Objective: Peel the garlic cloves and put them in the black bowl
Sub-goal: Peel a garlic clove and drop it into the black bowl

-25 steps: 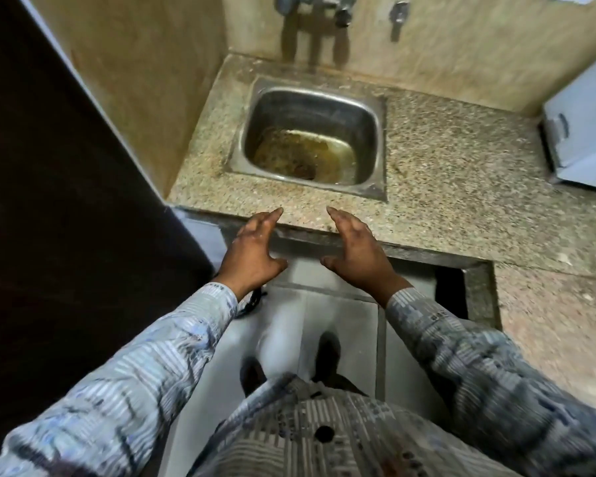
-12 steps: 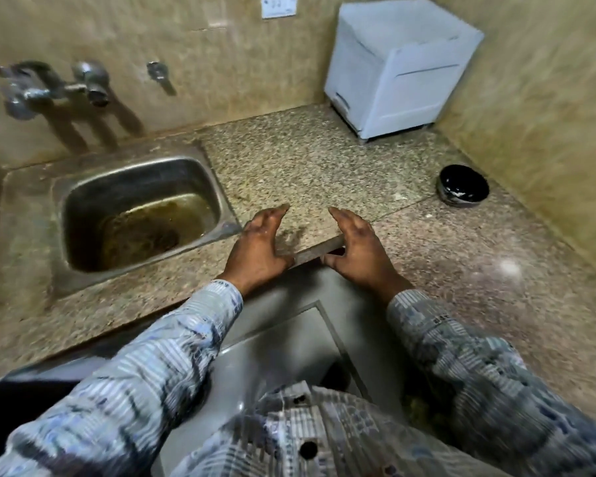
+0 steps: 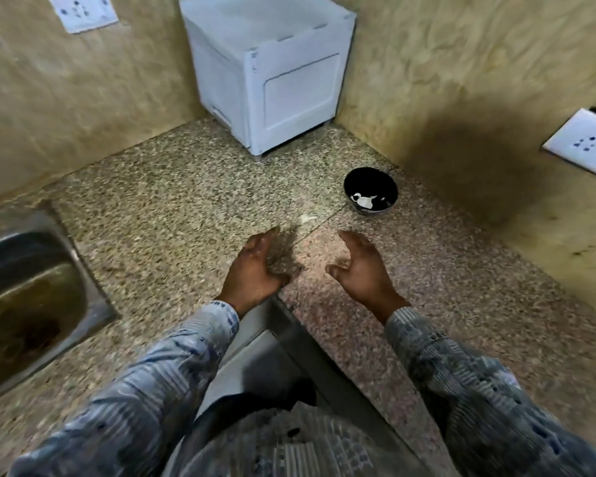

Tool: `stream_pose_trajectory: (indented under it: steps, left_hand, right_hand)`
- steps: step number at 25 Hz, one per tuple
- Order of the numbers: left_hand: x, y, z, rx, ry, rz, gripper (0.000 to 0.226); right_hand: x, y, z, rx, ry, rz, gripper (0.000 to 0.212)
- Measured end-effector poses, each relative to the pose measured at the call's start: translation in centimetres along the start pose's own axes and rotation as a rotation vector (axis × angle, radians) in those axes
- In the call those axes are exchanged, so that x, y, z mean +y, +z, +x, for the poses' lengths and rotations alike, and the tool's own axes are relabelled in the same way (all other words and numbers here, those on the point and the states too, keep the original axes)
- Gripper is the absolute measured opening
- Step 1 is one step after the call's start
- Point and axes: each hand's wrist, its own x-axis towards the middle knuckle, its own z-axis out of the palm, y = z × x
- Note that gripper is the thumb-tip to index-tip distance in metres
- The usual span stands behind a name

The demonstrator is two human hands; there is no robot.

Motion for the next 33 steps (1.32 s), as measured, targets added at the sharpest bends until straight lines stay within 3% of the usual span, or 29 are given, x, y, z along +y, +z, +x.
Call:
stream_pose_trajectory:
  steps: [4,8,12,16,22,28,31,33]
  left_hand:
    - [0.8,2.8,6.2,-0.081,0.010,-0.042,0.091]
    - [0.8,3.9,12.0,-0.164,-0.076,0.034,0.087]
    - [-0.3,4.9,17.7,-0.227,-0.117,0.022,0.079]
    - [-0.9,6.8,22.1,-0.260,-0.040,0.138,0.062]
    - [-2.2,8.2,24.4,-0.303,0.068,0.194,0.024]
    - [-2.7,7.7,24.2,-0.330,-0.051,0.005,0.019]
    - [-3.3,8.2,23.3,-0.358,-0.139,-0.082,0.022]
    - [-3.1,8.8,22.6,-0.409,-0.205,-0.155,0.027]
  right_hand:
    - [3.7,0.0,5.2,-0.029,0.096,-0.034,0.058]
    - [5.6,0.8,10.7,-0.038,0.304,0.011,0.031]
    - [6.4,2.6,14.5,-0.110,0.337,-0.006,0.034]
    - [6.5,4.2,15.5,-0.162,0.337,-0.086,0.021]
    - [6.7,3.6,15.2,0.008,0.458,-0.021,0.010]
    - [6.7,1.5,13.0,-0.078,0.528,-0.002,0.017]
    - [7.1,1.3,7.5,-0.176,0.610,0.012,0.008]
    - [7.6,2.4,4.1,-0.281,0.642,-0.006,0.026]
